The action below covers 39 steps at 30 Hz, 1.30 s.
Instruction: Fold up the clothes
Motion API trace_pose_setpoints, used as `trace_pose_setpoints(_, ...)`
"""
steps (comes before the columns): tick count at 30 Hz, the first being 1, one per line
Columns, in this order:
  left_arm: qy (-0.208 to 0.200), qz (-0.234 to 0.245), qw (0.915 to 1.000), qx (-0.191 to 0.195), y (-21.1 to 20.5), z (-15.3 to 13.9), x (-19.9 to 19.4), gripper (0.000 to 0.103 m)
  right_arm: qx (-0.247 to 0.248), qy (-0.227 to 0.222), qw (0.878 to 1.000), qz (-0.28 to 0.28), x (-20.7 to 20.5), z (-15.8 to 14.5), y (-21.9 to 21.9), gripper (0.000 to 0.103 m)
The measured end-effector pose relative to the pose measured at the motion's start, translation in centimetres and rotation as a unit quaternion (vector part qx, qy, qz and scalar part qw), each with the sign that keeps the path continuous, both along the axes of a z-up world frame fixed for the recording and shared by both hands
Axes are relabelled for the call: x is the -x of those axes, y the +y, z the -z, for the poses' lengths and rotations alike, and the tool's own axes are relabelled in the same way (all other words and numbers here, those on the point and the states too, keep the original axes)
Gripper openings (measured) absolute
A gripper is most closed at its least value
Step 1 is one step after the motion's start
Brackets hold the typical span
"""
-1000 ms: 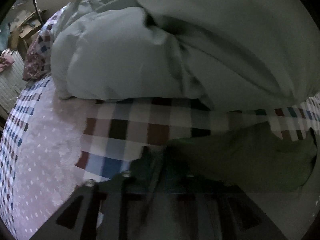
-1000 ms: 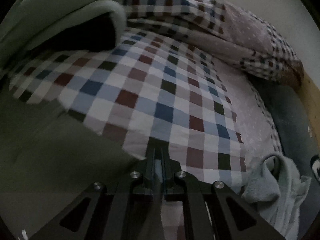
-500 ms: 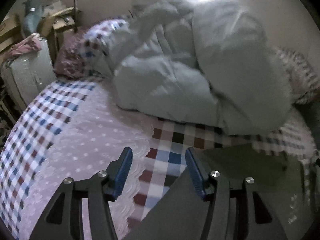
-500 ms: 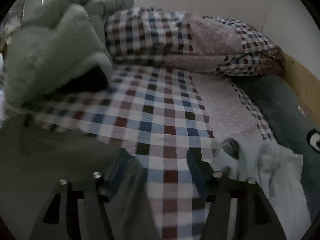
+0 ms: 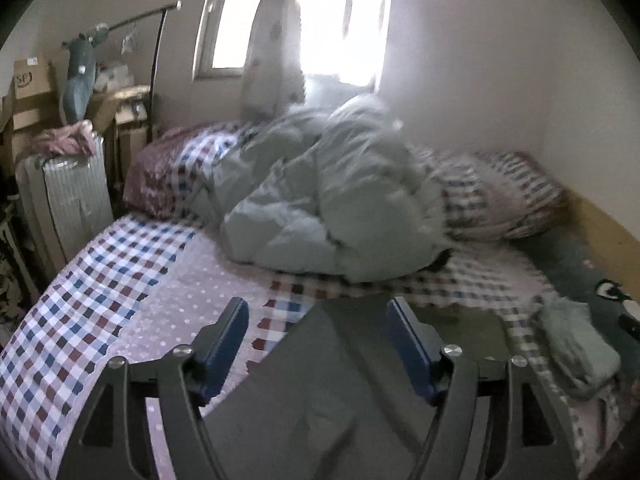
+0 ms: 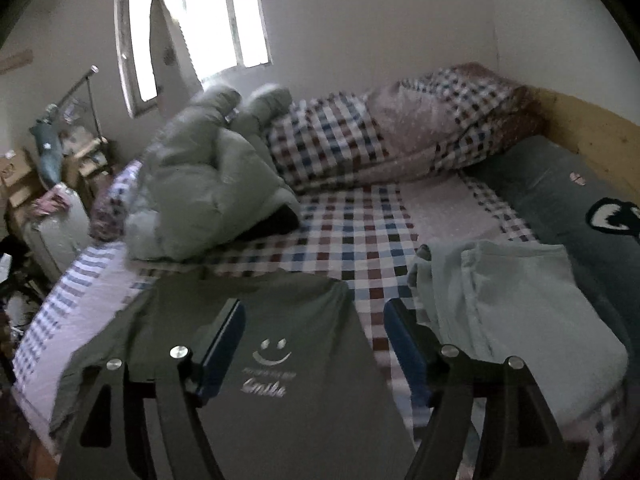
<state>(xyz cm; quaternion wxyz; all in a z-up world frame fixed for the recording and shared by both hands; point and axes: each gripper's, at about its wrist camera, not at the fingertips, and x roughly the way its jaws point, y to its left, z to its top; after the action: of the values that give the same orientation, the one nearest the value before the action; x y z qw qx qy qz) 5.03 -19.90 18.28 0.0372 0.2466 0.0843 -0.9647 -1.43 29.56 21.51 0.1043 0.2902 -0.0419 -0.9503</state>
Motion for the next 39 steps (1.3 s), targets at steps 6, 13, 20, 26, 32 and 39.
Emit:
trace_pose_setpoints(6, 0.027, 0.064, 0.9976, -0.004, 5.0, -2.3, -7.7, 0.076, 0.028, 0.038, 0.999, 0.008, -9.7, -3.3, 2.8, 0.081)
trace_pose_setpoints(13, 0.019, 0.155, 0.9875, -0.020, 12.5, -0.4, -13.5, 0.076, 0.022, 0.048, 0.998, 0.038, -18.3, -2.9, 5.9, 0.085)
trace_pose_setpoints(20, -0.036, 0.226, 0.9707, -0.073, 21.5, 5.9, -15.8, 0.076, -0.001, 0.061, 0.996, 0.066, -22.7, 0.9, 7.9, 0.086)
trace_pose_setpoints(26, -0.085, 0.256, 0.9584, -0.095, 28.5, 13.3, -17.0, 0.076, 0.038, 0.062, 0.994, 0.077, -23.0, 5.8, 9.2, 0.086)
trace_pose_setpoints(32, -0.123, 0.275, 0.9443, -0.133, 32.4, 19.7, -17.4, 0.076, 0.040, 0.043, 0.997, 0.058, -22.4, 9.5, 8.6, 0.086)
trace_pose_setpoints(39, -0.149, 0.318, 0.9236, -0.153, 35.4, 23.2, -18.1, 0.059, 0.015, 0.005, 0.999, 0.029, -22.0, 12.5, 9.0, 0.086)
